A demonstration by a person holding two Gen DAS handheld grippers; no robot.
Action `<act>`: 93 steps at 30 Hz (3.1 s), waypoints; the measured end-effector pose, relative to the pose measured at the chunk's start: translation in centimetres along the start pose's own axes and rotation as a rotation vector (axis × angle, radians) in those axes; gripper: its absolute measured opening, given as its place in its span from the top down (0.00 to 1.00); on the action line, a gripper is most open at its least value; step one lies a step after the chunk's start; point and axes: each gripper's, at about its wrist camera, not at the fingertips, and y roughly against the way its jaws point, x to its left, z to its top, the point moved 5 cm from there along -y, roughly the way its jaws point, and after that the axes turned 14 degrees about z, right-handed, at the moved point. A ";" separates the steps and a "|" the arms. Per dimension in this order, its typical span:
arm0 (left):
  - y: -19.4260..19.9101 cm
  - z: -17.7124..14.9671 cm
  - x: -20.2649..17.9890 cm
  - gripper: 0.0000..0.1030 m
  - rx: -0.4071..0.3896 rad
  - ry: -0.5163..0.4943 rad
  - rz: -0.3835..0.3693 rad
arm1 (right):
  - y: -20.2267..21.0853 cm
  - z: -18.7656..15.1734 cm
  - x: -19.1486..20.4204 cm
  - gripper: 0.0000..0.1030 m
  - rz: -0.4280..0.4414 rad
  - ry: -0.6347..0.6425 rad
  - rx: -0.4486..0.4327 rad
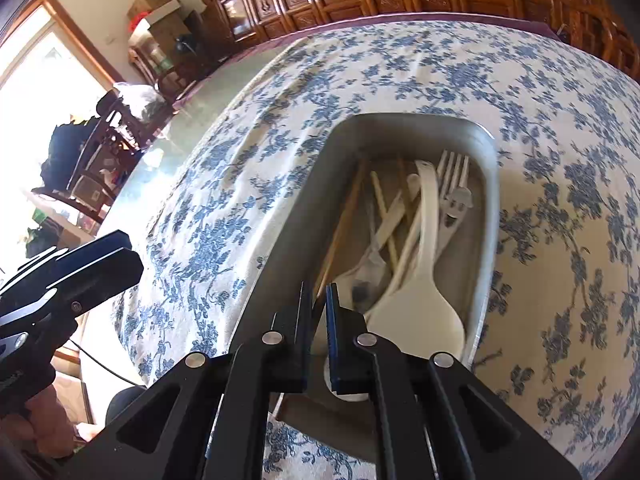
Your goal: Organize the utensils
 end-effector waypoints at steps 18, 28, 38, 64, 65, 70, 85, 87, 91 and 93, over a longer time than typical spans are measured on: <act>0.6 0.1 0.3 0.72 -0.006 0.004 0.008 | 1.3 0.5 -0.2 0.99 -0.082 0.146 -0.052; 0.9 0.3 -0.8 0.45 -0.016 0.001 0.024 | 6.6 0.0 -0.3 0.79 -0.158 0.192 -0.156; 2.5 0.2 -2.0 0.08 -0.043 0.029 0.025 | 12.0 -2.3 -0.4 0.30 -0.222 0.181 -0.249; 12.4 -4.3 -7.9 0.08 -0.122 -0.027 0.061 | 25.9 -10.2 2.0 0.03 -0.339 0.121 -0.455; 12.8 -4.5 -8.1 0.08 -0.131 -0.024 0.058 | 26.4 -10.5 2.3 0.03 -0.338 0.123 -0.462; 15.3 -5.3 -9.0 0.08 -0.172 -0.014 0.052 | 28.7 -12.0 3.4 0.03 -0.341 0.125 -0.496; 24.1 -5.1 -9.2 0.08 -0.338 0.025 0.074 | 35.9 -13.9 8.4 0.03 -0.402 0.214 -0.635; 25.0 -4.9 -9.0 0.08 -0.358 0.029 0.077 | 36.7 -13.9 9.2 0.03 -0.406 0.228 -0.653; 26.9 -4.7 -8.8 0.08 -0.399 0.039 0.080 | 37.8 -14.0 10.3 0.03 -0.407 0.246 -0.681; 27.5 -4.7 -8.9 0.08 -0.413 0.040 0.083 | 38.2 -14.1 10.8 0.03 -0.411 0.255 -0.691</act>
